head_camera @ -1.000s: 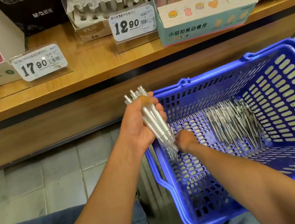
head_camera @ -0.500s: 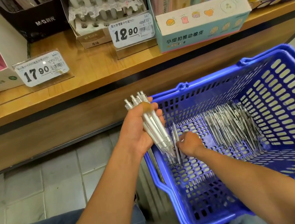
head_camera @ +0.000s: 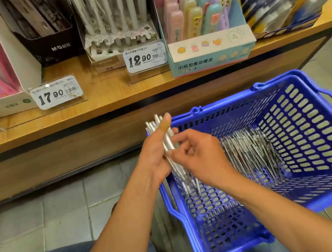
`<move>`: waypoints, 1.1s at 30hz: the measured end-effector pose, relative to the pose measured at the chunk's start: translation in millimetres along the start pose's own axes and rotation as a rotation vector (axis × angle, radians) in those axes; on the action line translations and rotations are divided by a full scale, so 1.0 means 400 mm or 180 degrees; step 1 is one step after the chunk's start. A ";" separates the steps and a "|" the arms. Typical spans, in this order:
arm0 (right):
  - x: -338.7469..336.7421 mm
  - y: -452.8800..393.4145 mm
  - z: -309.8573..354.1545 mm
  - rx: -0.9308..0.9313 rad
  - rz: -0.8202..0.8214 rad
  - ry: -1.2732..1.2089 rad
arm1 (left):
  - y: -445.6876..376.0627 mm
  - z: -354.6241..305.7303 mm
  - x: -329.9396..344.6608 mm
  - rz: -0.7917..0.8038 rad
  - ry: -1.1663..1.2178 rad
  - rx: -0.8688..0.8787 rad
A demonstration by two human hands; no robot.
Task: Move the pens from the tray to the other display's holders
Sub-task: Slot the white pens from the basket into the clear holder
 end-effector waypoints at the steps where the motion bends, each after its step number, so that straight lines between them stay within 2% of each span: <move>1: 0.005 -0.001 0.002 -0.0040 0.0015 0.0071 | -0.003 -0.003 -0.006 -0.0042 -0.0074 0.0056; 3: 0.006 -0.008 0.000 -0.0084 0.0009 0.0023 | -0.009 -0.002 -0.012 -0.0045 -0.0166 0.0103; 5: -0.006 -0.022 -0.014 -0.0013 -0.0023 -0.0360 | -0.010 0.005 -0.004 0.0068 -0.0091 0.0008; 8: -0.047 -0.065 -0.123 0.0429 -0.0371 -0.0798 | -0.014 -0.002 -0.008 0.0045 -0.0089 0.0061; 11: -0.059 -0.106 -0.331 0.1145 -0.0476 -0.0066 | -0.018 -0.025 -0.026 -0.0082 -0.0063 0.0220; 15: 0.028 -0.087 -0.576 0.1775 0.0424 0.1364 | -0.020 -0.029 -0.026 0.0008 0.0034 0.0165; 19: 0.117 -0.053 -0.675 0.1818 0.1011 0.2316 | -0.024 -0.033 -0.031 0.0076 0.0051 0.0143; 25: 0.134 -0.065 -0.694 0.1689 0.0916 0.2612 | -0.028 -0.034 -0.036 0.0065 0.0058 0.0175; 29: 0.074 -0.073 -0.618 0.1645 0.0632 0.1856 | -0.027 -0.031 -0.035 -0.0006 0.0022 0.0166; 33: -0.027 -0.063 -0.449 0.1371 0.0122 0.0915 | -0.017 -0.022 -0.030 -0.0062 -0.0136 0.0148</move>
Point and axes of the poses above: each hand's wrist, its own y-axis away from the middle knuckle, its own x-axis out of the palm, z = x × y, the point moved 9 cm from there along -y, towards the middle knuckle, and after that the axes turned 8 degrees about -z, right-handed, at the moved point
